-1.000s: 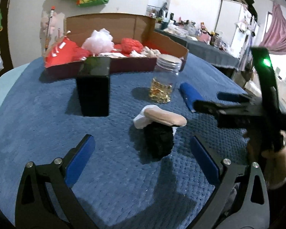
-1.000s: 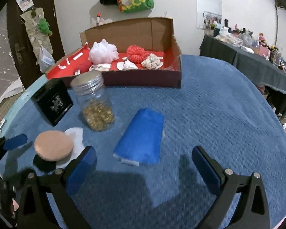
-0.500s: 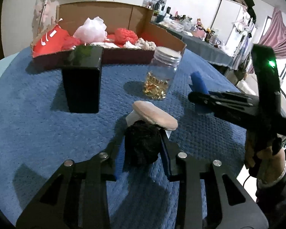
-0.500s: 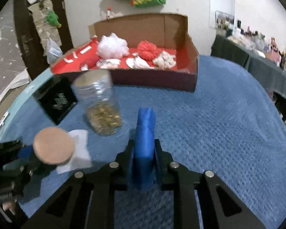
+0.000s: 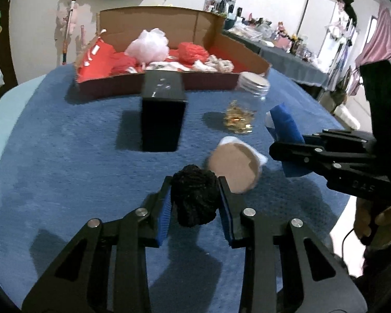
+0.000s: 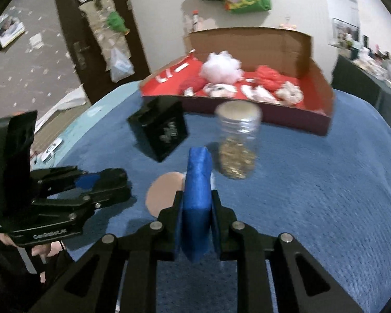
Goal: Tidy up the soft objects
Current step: 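Carry the pom-pom and blue cloth into the red box and open both tools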
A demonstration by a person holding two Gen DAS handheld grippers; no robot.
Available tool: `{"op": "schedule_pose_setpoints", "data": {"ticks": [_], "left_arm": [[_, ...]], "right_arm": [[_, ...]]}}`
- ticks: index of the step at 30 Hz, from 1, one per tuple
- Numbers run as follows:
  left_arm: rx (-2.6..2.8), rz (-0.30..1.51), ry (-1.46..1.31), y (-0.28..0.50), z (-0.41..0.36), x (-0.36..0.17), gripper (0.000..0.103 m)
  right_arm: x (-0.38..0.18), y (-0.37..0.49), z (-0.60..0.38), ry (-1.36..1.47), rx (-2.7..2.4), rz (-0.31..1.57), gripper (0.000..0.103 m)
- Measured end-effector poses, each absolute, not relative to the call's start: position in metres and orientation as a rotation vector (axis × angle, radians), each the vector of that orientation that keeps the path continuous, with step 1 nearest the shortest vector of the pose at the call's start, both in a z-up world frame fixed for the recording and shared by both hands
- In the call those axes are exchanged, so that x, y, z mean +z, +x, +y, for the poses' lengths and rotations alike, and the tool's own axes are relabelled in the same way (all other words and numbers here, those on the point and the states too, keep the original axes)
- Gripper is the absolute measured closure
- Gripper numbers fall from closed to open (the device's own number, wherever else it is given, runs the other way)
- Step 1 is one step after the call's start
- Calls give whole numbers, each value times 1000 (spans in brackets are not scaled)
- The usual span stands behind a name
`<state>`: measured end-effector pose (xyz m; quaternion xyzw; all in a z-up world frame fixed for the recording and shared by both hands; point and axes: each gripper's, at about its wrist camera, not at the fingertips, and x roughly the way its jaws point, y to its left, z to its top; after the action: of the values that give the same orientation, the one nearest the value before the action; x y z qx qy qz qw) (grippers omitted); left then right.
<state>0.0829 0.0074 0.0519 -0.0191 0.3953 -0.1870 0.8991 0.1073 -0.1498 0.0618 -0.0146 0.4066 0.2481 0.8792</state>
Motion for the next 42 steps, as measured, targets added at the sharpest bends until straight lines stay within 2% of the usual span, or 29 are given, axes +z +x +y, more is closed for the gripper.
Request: {"op": "schedule_pose_setpoints", "data": {"ticks": [13,30,42], "left_arm": [[-348,887,83,126,44,66,72],[-307,894,366,198,46,96,72],[-405,908,285,252,40,103,72]], "right_arm": [[67,152,-92,-150,551,1007,82],[83,190,-76,-320,428,1044,79],[95,227,-77,-255,436,1063,78]]}}
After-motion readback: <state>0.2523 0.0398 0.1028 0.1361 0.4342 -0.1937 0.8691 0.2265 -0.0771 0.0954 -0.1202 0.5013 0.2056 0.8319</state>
